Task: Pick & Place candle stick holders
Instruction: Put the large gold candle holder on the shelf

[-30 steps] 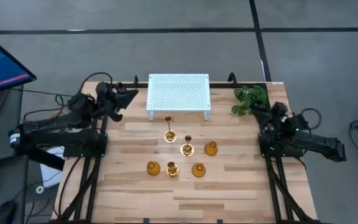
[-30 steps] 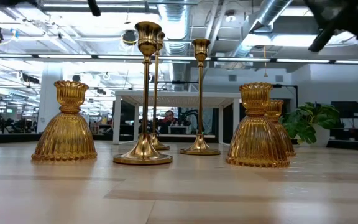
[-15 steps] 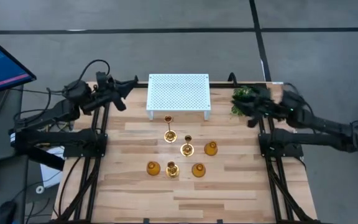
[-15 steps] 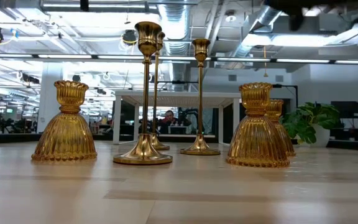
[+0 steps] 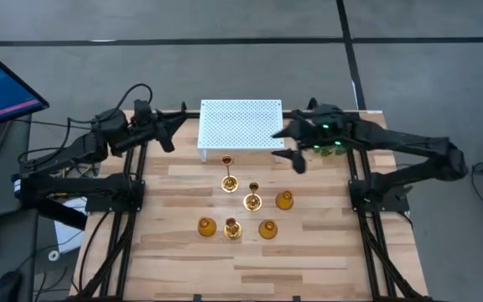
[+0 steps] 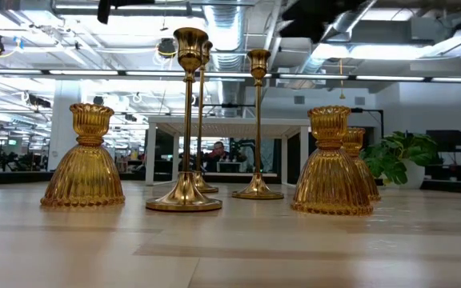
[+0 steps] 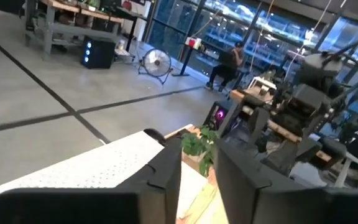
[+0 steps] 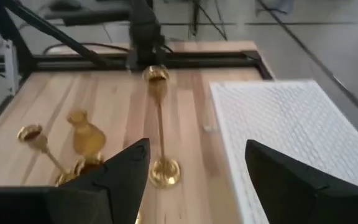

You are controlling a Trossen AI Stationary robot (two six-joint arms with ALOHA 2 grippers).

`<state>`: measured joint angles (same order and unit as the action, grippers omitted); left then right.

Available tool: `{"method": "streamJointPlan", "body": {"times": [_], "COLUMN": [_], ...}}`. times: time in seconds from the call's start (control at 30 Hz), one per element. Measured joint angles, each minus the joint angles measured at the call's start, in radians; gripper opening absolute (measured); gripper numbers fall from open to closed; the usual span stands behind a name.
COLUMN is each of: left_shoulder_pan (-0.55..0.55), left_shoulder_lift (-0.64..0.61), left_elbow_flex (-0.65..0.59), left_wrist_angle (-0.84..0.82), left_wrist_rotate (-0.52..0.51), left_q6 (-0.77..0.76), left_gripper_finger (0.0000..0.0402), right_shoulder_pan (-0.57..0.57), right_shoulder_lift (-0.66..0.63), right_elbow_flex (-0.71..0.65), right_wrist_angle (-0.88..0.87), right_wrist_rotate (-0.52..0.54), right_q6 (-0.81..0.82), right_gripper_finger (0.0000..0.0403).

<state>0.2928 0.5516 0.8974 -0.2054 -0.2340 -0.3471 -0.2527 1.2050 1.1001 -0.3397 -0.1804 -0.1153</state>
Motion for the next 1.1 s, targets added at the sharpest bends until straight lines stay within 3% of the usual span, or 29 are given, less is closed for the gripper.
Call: {"method": "streamJointPlan", "body": {"times": [0.27,0.5,0.9,1.1], "left_shoulder_pan": [0.000,0.000,0.000,0.000], "left_shoulder_lift": [-0.001,-0.002,-0.002,-0.002], "left_elbow_flex": [0.000,0.000,0.000,0.000], "left_wrist_angle": [0.003,0.003,0.003,0.003], "left_wrist_rotate": [0.000,0.003,0.026,0.026], "left_q6": [0.036,0.037,0.036,0.036], "left_gripper_finger": [0.0164,0.0195,0.0200,0.0200], "right_shoulder_pan": [-0.012,-0.006,0.006,0.014], "right_shoulder_lift": [0.281,0.438,0.534,0.571], "right_elbow_flex": [0.190,0.329,0.367,0.366], "right_wrist_angle": [0.056,0.060,0.067,0.104], "right_wrist_rotate": [-0.161,-0.236,-0.312,-0.313], "right_q6": [-0.019,-0.068,-0.070,-0.070], "right_gripper_finger": [0.0256,0.0284,0.0352,0.0357]}}
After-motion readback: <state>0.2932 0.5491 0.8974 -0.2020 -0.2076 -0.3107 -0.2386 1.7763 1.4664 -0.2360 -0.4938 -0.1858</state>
